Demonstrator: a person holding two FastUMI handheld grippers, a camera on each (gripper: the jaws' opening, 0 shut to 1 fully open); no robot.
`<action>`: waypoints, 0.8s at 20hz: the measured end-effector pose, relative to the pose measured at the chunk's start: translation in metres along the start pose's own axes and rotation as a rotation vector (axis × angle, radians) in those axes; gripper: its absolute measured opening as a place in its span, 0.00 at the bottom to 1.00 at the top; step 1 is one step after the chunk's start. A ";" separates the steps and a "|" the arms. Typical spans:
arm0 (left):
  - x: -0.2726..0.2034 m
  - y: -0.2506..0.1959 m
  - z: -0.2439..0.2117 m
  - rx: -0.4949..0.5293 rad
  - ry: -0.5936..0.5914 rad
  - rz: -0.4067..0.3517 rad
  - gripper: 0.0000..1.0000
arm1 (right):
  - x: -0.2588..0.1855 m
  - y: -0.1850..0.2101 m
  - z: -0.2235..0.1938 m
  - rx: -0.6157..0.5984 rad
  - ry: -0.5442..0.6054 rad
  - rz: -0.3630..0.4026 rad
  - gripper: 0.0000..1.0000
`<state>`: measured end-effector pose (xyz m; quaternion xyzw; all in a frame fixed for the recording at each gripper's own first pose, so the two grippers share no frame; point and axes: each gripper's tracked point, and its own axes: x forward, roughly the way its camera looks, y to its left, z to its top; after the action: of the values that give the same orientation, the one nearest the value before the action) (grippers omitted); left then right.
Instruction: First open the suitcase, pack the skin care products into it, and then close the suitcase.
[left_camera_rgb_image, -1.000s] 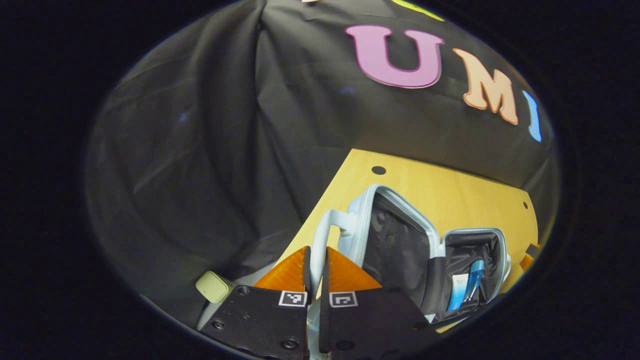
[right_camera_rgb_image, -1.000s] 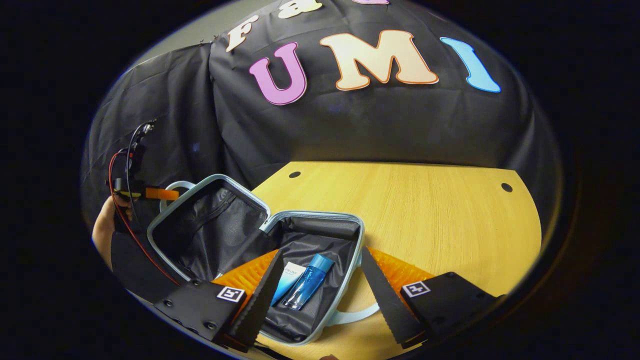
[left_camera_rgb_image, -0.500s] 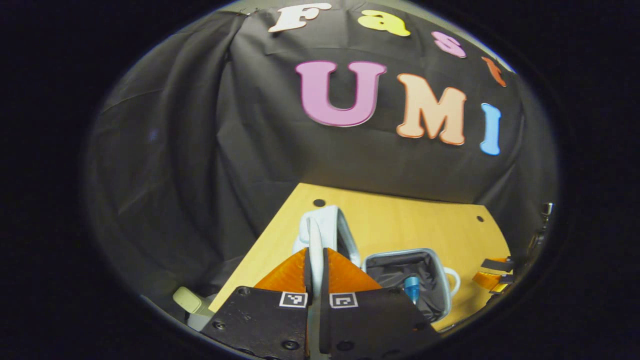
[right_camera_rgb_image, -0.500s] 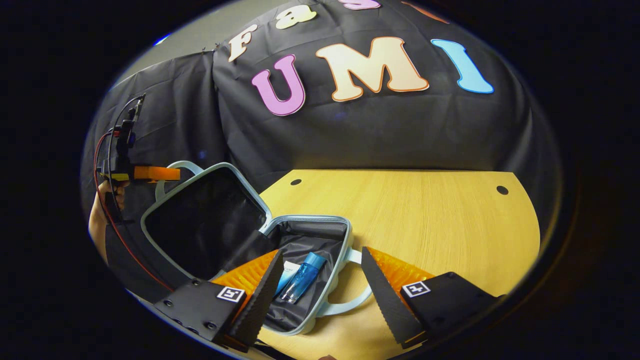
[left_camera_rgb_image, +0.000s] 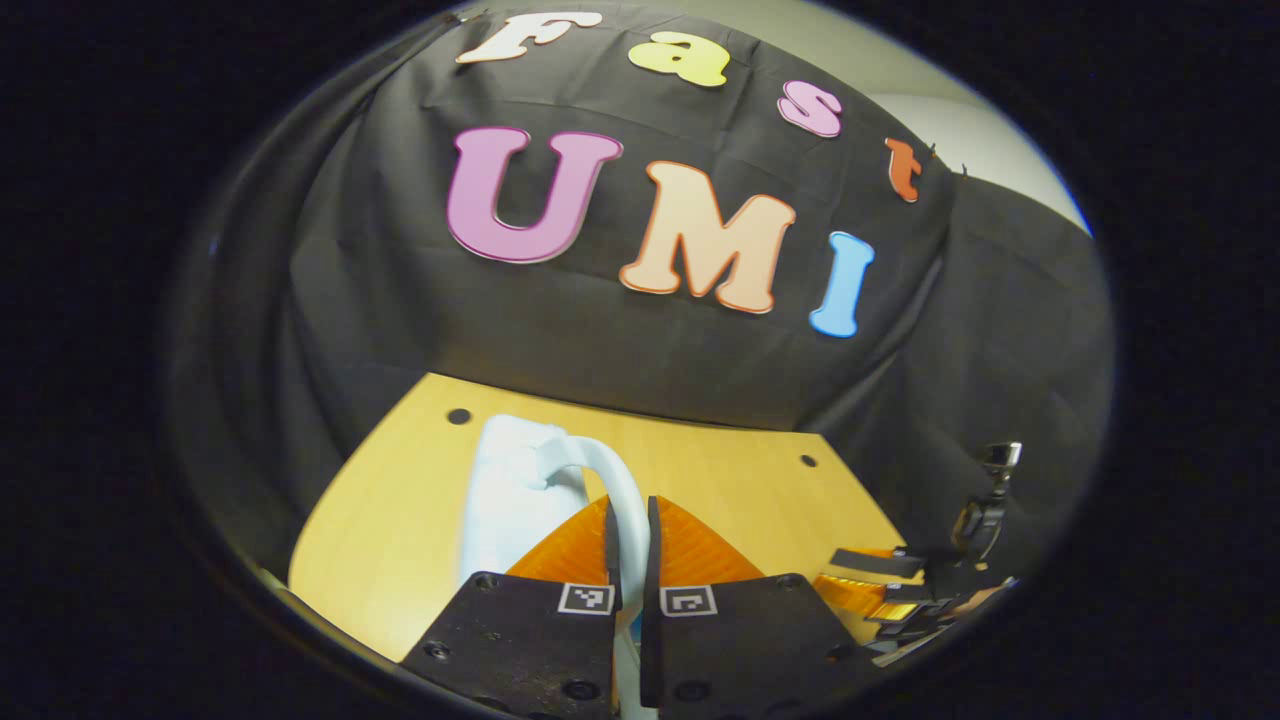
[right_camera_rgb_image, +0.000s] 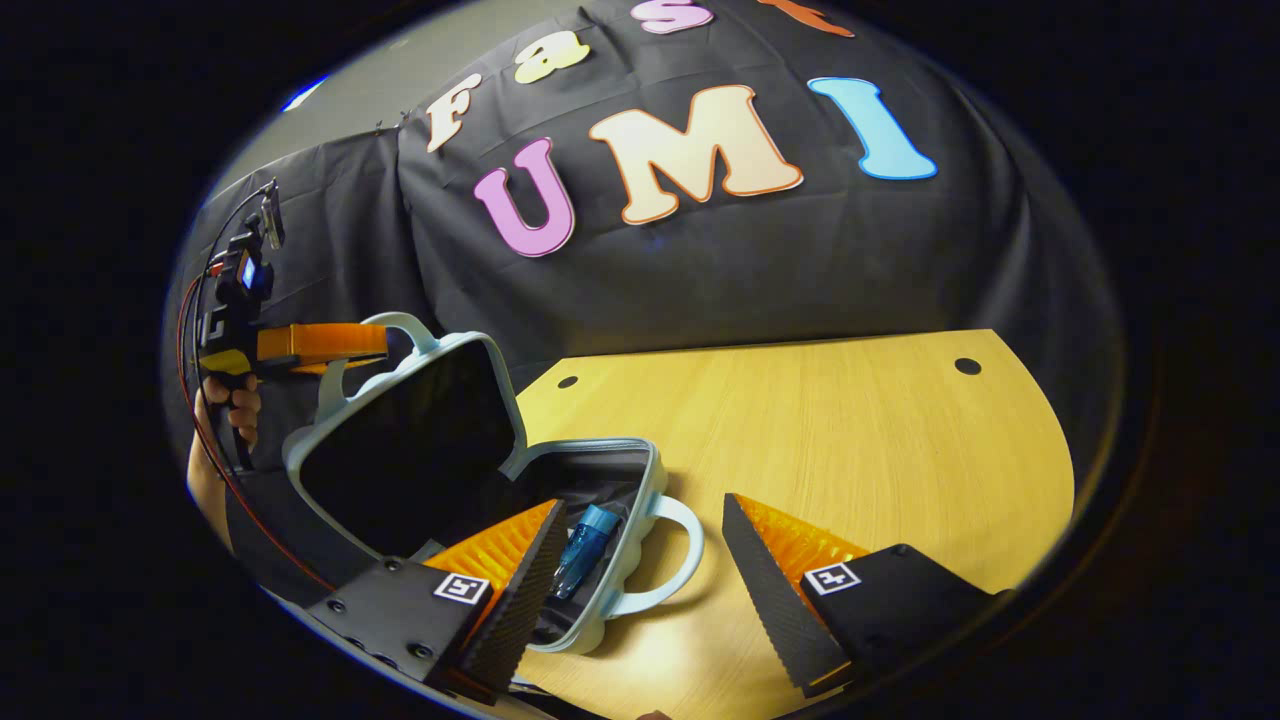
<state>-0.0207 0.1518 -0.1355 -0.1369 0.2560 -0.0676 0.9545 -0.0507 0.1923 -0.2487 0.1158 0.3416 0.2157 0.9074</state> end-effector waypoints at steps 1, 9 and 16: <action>0.008 -0.014 -0.005 -0.016 0.019 -0.040 0.02 | -0.003 -0.007 0.001 0.000 -0.007 -0.011 0.98; 0.054 -0.079 -0.086 0.019 0.214 -0.157 0.03 | -0.036 -0.058 0.005 0.036 -0.034 -0.103 0.98; 0.088 -0.100 -0.161 0.052 0.361 -0.153 0.06 | -0.064 -0.093 0.002 0.060 -0.025 -0.163 0.98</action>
<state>-0.0328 0.0029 -0.2810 -0.1169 0.4099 -0.1701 0.8885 -0.0632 0.0802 -0.2442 0.1173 0.3448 0.1294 0.9223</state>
